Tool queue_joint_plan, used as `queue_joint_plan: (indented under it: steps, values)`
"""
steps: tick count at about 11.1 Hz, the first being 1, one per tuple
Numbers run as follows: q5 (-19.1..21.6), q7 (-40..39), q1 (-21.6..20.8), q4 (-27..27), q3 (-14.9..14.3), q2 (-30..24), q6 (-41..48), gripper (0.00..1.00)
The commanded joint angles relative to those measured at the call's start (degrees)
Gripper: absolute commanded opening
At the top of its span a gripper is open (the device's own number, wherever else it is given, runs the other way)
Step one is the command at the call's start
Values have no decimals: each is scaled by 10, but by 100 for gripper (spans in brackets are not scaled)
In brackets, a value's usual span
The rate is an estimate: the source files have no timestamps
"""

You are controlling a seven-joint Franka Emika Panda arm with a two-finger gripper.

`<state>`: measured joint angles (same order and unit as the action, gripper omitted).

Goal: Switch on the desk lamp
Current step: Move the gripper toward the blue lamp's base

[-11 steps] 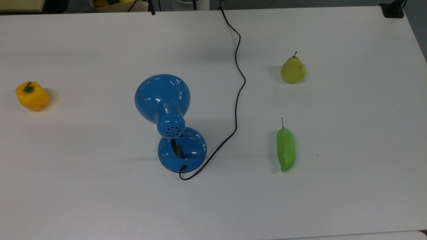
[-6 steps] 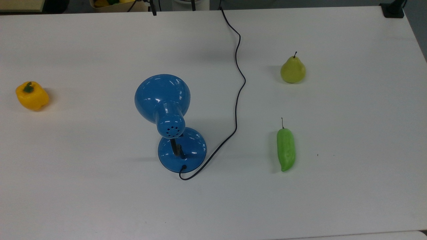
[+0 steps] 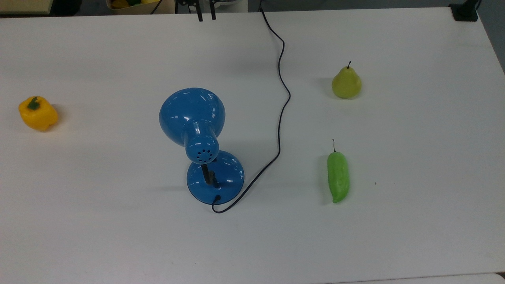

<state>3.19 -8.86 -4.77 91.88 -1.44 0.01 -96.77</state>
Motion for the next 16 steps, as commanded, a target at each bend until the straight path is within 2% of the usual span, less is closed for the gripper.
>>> queue_joint_plan:
  steps: [1, 2, 3, 12, 16]
  values:
    - [4, -15, -5, 13, -1, -6, -11, 17]
    - [4, -20, -6, 13, -1, -5, -11, 14]
    - [4, -20, -6, 15, -1, -7, -10, 0]
    - [17, -15, -3, 25, -1, -7, -6, 0]
    - [0, -17, -5, 58, 3, 10, -16, 0]
